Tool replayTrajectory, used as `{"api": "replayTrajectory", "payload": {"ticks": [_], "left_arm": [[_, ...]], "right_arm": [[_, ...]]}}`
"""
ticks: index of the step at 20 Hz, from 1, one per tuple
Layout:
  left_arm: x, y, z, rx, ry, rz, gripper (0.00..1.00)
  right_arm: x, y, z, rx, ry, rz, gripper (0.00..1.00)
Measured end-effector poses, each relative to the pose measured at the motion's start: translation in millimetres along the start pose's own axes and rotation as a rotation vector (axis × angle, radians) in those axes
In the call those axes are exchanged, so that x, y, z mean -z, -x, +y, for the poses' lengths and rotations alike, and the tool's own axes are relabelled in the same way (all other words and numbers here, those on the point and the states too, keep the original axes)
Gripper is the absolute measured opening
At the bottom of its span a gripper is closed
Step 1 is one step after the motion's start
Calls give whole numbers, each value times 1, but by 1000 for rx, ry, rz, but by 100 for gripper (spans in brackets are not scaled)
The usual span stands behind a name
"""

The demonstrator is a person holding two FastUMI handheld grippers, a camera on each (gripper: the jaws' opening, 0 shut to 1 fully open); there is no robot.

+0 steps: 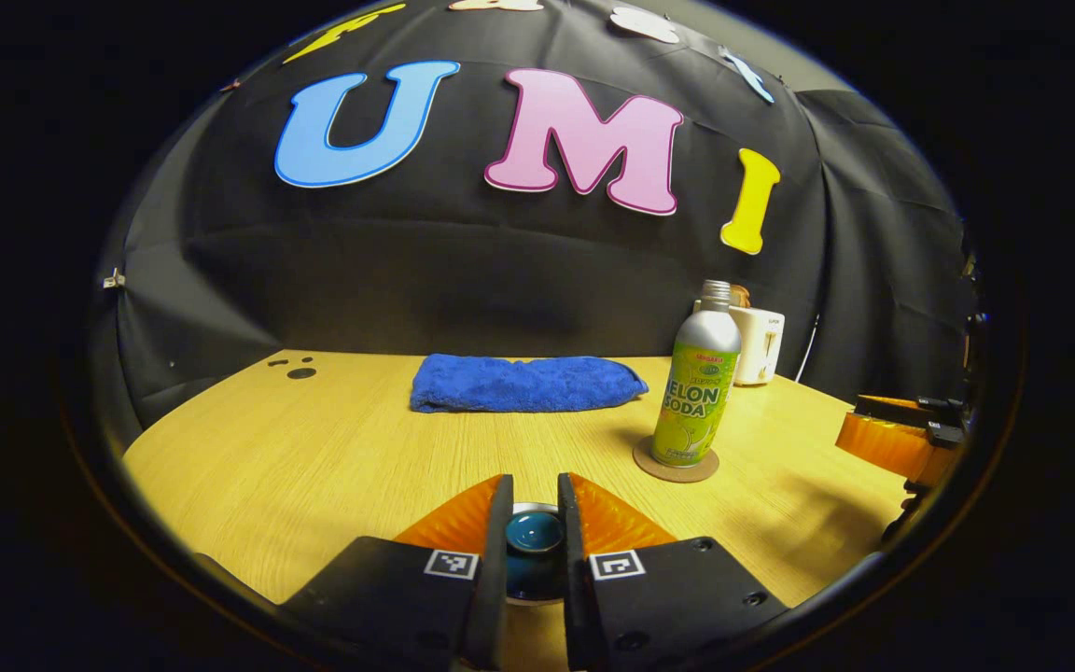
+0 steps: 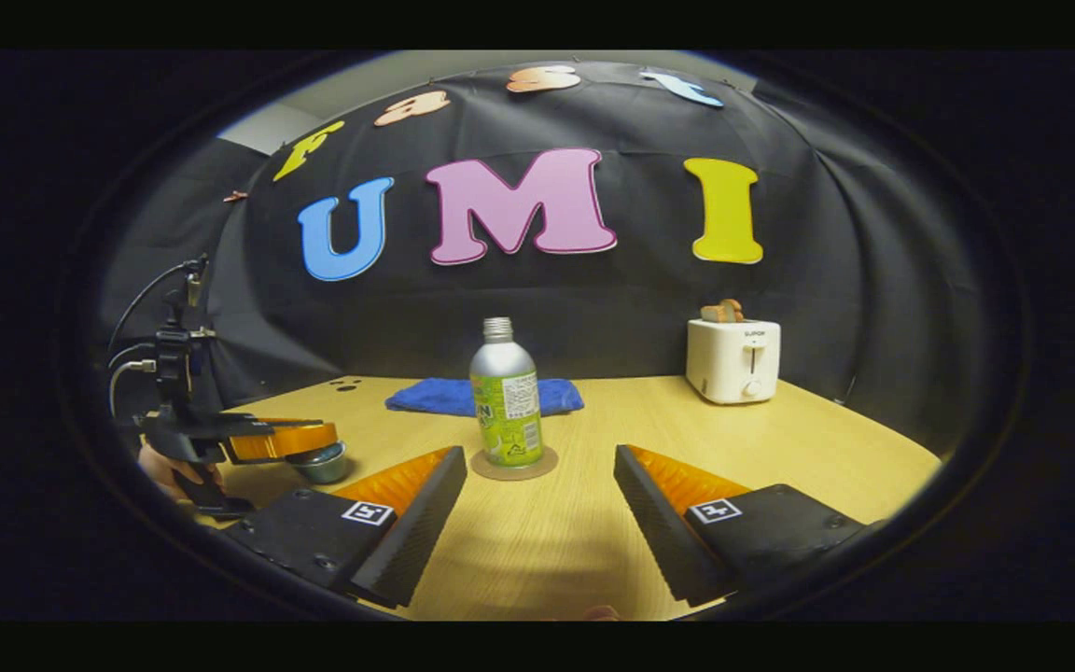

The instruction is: Open the teacup lid with one hand, grasp the water bottle and pour water into the teacup with the other hand; after pouring, place the water bottle on the coaster and then close the teacup lid.

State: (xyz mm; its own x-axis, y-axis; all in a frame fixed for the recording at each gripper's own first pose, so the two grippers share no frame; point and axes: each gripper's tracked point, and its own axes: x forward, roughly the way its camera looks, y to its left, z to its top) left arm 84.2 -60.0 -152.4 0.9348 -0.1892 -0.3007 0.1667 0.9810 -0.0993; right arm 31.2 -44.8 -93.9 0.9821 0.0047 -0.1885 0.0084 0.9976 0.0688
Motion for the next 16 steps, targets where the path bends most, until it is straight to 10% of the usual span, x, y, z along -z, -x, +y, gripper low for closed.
{"api": "replayTrajectory", "payload": {"ticks": [9, 16], "left_arm": [[2, 1, 3, -35, -38, 20, 39], [-24, 18, 6, -68, -44, -73, 96]], "right_arm": [[8, -4, 6, -15, 19, 18, 99], [4, -4, 11, -25, 25, 11, 99]]}}
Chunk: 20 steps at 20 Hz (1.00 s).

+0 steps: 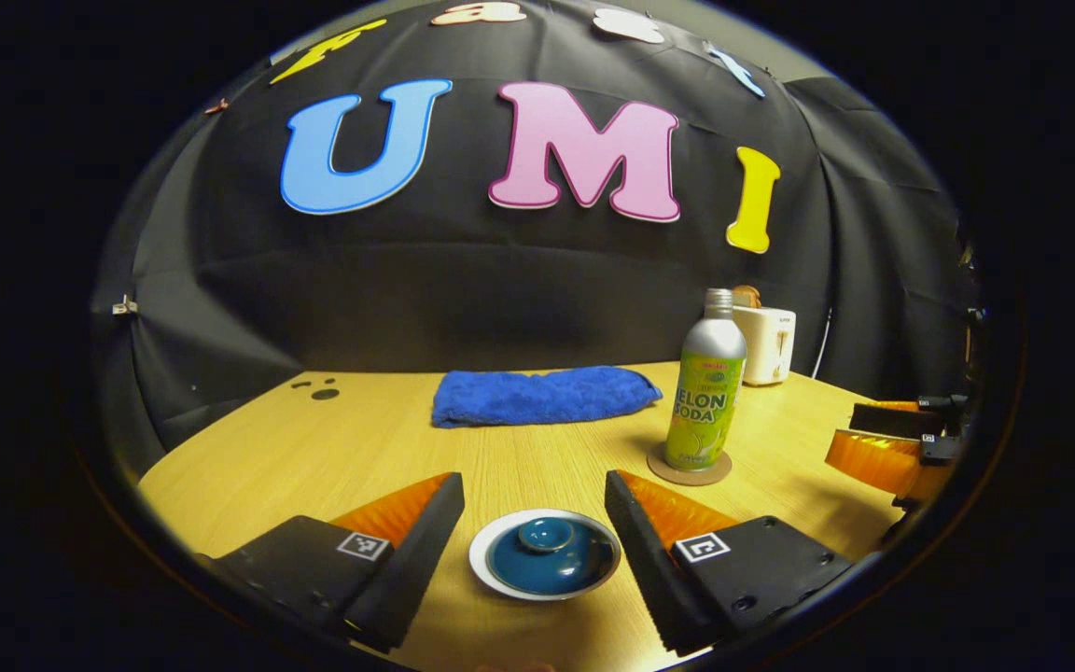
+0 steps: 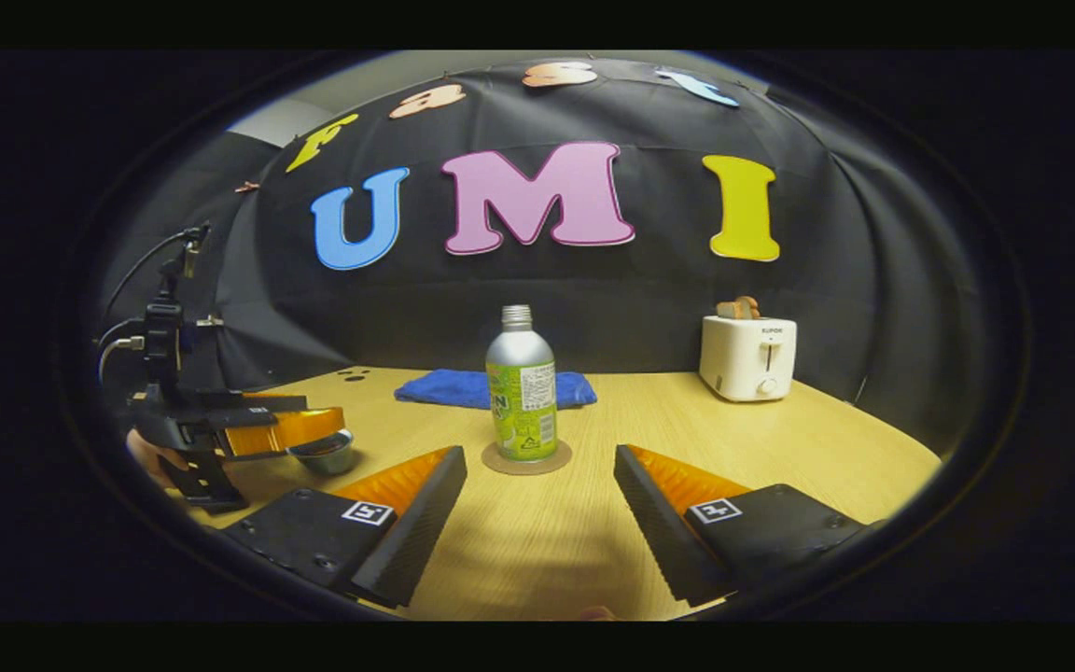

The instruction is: Open the teacup lid with one hand, grasp the water bottle and pour water into the teacup with the other hand; after pouring, place the water bottle on the coaster and then close the teacup lid.

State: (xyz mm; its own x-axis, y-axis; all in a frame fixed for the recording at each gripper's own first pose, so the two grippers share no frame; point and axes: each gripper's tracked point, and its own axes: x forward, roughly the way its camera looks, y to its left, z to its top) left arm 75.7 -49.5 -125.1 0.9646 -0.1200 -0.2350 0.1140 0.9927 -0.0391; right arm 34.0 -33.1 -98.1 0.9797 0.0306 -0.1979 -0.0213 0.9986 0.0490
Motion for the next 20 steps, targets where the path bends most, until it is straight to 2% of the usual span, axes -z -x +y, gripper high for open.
{"api": "replayTrajectory", "payload": {"ticks": [10, 20], "left_arm": [[-75, 50, -9, -24, 46, -206, 95], [-76, 114, 3, -98, 79, -226, 95]], "right_arm": [[-39, 13, 2, 23, 21, -60, 99], [-74, 70, 12, 48, 124, -128, 98]]}}
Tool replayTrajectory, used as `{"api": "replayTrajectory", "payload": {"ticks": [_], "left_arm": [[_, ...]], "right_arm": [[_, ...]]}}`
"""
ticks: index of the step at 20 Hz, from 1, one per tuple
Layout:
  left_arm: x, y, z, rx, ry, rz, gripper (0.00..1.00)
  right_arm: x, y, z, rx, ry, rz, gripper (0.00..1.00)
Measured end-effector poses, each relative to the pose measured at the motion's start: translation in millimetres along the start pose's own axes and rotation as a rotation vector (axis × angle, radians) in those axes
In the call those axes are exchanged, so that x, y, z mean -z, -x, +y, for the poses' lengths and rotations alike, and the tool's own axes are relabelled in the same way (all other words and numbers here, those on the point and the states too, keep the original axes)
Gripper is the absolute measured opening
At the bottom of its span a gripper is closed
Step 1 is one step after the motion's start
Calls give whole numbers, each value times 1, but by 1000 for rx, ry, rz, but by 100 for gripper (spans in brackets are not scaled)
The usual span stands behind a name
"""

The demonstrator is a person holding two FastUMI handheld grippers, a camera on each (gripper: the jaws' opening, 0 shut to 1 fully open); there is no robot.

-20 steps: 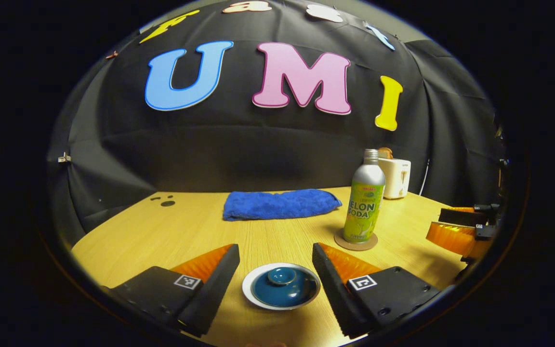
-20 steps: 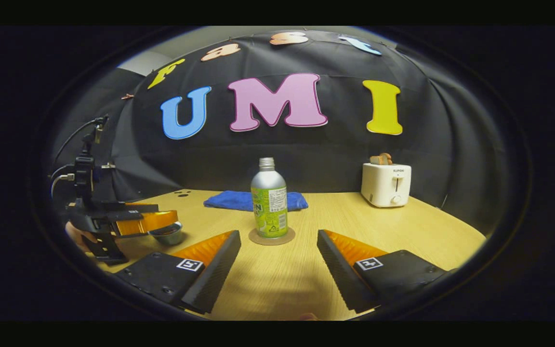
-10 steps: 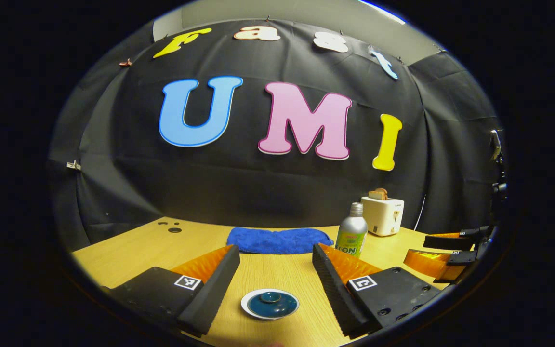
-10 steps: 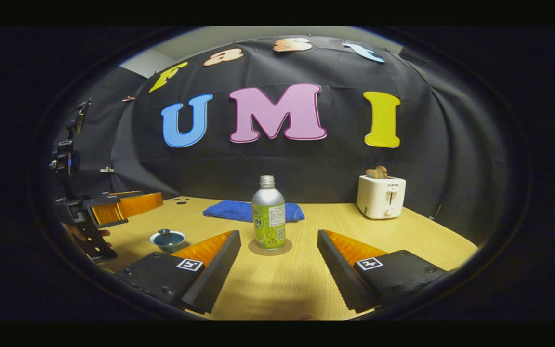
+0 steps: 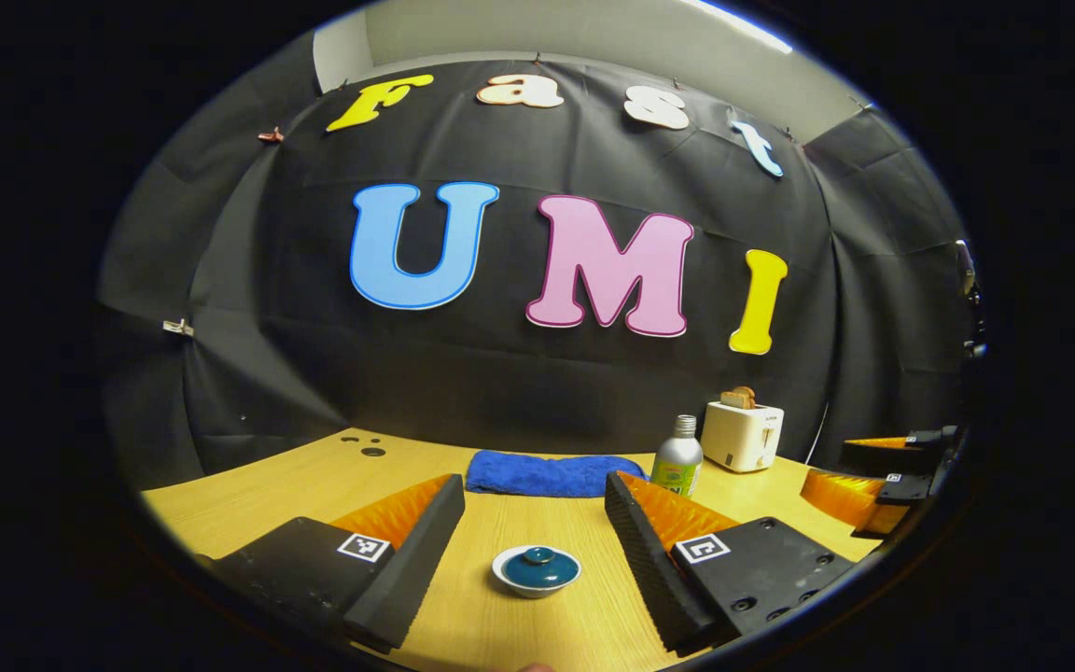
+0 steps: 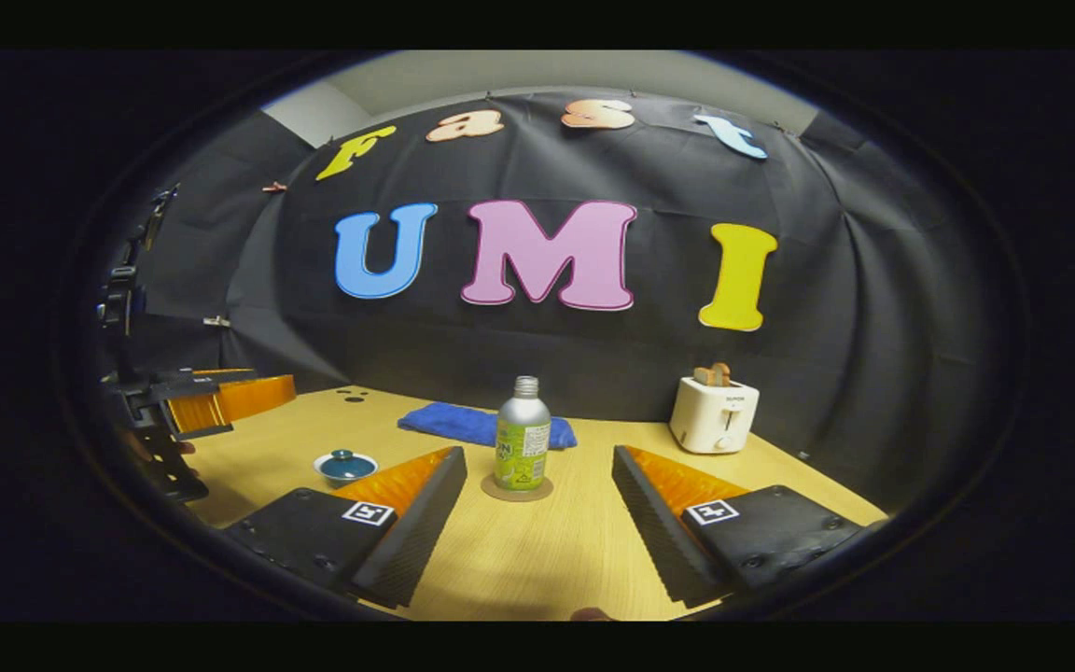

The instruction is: Open the teacup lid with one hand, grasp the water bottle and pour water into the teacup with the other hand; after pouring, place the water bottle on the coaster and then close the teacup lid.

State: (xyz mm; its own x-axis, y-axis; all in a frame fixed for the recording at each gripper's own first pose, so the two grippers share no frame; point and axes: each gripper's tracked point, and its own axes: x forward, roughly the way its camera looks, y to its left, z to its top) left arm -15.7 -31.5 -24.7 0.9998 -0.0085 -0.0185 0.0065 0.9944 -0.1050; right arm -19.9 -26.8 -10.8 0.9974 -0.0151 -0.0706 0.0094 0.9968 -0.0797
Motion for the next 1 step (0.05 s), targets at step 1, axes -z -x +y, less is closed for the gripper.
{"api": "replayTrajectory", "payload": {"ticks": [1], "left_arm": [[2, 3, 2, -6, 6, 5, 95]], "right_arm": [[0, 4, 0, -1, 1, -2, 97]]}}
